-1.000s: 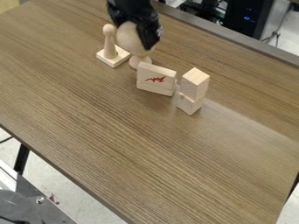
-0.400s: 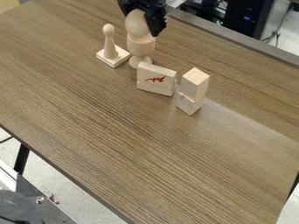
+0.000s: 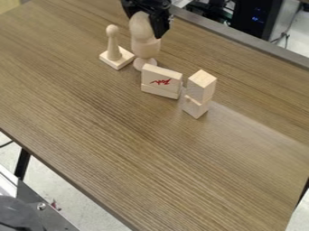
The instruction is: Put the ball on the cup
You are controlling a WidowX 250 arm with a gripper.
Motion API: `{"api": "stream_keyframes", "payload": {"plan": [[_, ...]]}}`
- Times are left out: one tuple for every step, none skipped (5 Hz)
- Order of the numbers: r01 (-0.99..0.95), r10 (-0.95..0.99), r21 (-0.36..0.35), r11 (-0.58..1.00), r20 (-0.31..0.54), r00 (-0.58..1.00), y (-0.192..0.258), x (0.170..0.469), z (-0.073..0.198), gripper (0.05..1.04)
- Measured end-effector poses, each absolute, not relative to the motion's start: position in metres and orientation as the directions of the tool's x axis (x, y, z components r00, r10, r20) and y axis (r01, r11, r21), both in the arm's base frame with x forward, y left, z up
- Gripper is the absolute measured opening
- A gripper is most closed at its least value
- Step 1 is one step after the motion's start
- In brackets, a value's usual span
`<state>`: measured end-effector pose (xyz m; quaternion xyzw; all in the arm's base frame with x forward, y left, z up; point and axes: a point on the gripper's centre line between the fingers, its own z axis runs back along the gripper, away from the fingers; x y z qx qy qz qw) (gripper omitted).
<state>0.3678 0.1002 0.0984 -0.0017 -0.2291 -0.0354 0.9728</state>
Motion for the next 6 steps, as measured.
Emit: {"api": "stream_keyframes", "payload": {"plan": [[0.062,-0.062,0.013,0.998,0.44,0.896,0.102,0.37,0.093,0.77],[0.054,-0.057,0.019,0.998,0.449,0.892,0.105,0.372,0.09,0.831],[0.024,-0.039,0.037,0.999,0.491,0.87,0.108,0.377,0.089,0.935],[0.011,-0.029,0.039,0.999,0.499,0.866,0.108,0.375,0.086,0.993],[0.005,-0.025,0.04,0.999,0.507,0.861,0.107,0.371,0.092,0.993],[-0.041,0.025,0.016,0.999,0.561,0.827,0.109,0.36,0.122,0.993]]}}
